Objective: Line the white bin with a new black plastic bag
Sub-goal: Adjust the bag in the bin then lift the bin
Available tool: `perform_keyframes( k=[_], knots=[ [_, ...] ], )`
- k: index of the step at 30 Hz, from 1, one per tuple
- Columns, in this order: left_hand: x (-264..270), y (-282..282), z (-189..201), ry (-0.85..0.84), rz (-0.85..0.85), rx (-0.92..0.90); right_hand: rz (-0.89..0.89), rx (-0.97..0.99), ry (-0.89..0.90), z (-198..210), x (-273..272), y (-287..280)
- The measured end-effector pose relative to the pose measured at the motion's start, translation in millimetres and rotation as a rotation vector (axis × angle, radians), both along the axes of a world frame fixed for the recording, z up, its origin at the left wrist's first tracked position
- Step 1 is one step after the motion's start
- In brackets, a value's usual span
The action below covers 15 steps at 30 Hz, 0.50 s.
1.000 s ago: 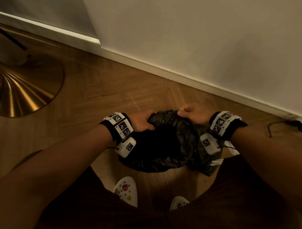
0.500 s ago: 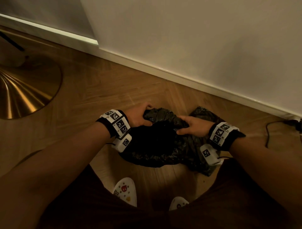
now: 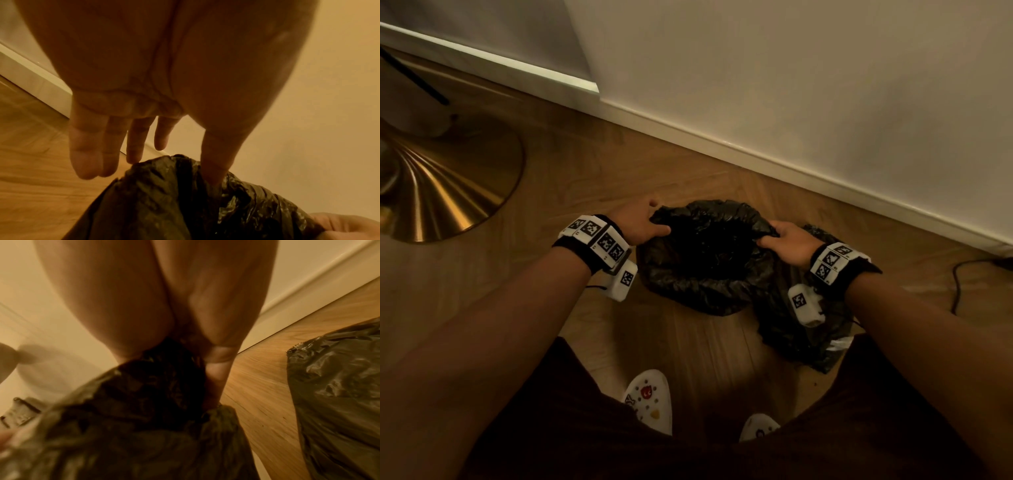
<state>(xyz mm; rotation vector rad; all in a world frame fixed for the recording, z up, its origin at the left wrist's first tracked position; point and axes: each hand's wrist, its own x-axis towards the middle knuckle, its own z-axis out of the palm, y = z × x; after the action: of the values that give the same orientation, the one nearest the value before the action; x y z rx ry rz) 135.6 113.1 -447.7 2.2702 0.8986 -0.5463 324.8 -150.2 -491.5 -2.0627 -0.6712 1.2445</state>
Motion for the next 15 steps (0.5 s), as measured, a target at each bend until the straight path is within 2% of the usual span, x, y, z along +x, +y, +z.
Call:
perform_keyframes(
  k=[5, 8, 11, 13, 15],
  knots=[
    [-11, 2, -3, 0.080, -0.019, 0.072, -0.081, -0.013, -0.016, 2, -2, -1],
    [-15, 2, 2, 0.129, -0.089, 0.109, -0.123, -0.081, -0.210, 13, -7, -10],
    [-21, 1, 2, 0.217, -0.076, -0.001, -0.209, -0.128, -0.363, 29, -16, -21],
    [-26, 2, -2, 0.230, -0.016, -0.144, -0.123, -0.168, -0.304, 35, -21, -25],
    [-29, 1, -3, 0.243, -0.010, -0.210, -0.080, -0.200, -0.159, 37, -27, -25]
  ],
)
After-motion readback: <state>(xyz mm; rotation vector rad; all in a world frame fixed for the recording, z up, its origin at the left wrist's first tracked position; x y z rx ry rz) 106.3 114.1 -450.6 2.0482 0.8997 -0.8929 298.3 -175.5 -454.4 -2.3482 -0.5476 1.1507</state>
